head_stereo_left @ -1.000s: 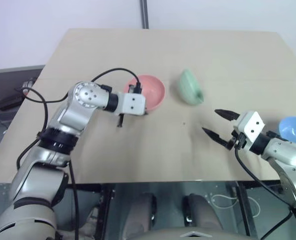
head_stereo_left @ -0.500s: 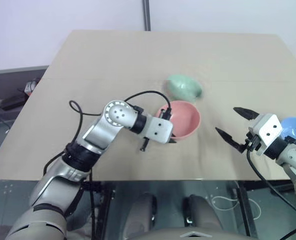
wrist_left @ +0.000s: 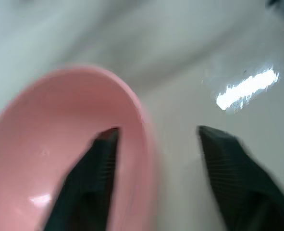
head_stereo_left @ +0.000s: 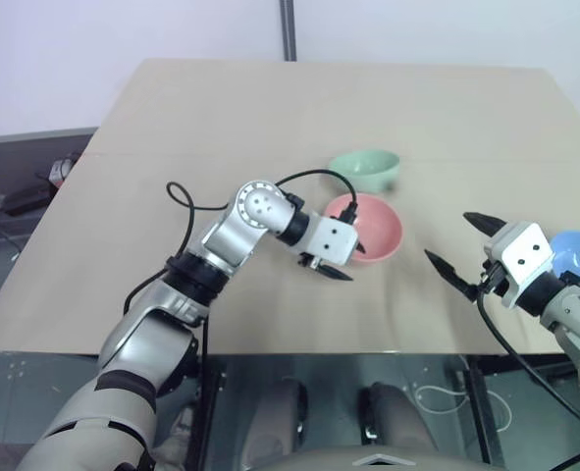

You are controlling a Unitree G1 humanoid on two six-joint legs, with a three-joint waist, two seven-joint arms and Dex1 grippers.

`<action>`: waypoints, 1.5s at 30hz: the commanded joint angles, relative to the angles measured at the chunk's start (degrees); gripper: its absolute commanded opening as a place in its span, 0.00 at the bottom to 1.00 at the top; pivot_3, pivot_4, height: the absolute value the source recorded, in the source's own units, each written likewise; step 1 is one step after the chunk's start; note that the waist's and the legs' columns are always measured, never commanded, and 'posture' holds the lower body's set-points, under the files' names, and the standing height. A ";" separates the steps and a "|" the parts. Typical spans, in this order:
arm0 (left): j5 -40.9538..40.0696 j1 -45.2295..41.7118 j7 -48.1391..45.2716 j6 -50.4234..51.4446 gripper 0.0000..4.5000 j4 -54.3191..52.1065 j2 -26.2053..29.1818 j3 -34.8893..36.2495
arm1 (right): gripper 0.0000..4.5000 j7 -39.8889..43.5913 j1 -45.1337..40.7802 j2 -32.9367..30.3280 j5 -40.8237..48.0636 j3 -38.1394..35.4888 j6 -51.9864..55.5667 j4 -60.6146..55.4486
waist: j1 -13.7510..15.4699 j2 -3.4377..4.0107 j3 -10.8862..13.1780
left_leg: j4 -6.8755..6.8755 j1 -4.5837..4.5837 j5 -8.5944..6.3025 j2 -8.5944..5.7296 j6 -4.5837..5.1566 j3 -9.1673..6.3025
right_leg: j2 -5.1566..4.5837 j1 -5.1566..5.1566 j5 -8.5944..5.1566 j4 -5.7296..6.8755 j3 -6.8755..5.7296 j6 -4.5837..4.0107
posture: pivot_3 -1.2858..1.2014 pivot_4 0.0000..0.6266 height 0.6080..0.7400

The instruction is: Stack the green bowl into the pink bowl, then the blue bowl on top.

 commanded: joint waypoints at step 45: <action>43.08 -34.73 47.94 -38.63 0.02 61.60 -10.11 -13.34 | 1.00 0.21 17.15 5.79 14.28 -21.98 0.55 -16.36 | 0.17 -0.15 0.08 | 0.21 -0.52 -0.14 -0.27 0.23 -0.06 | -0.23 -0.29 -0.07 0.00 -0.13 0.19 | 0.52 0.24 1.00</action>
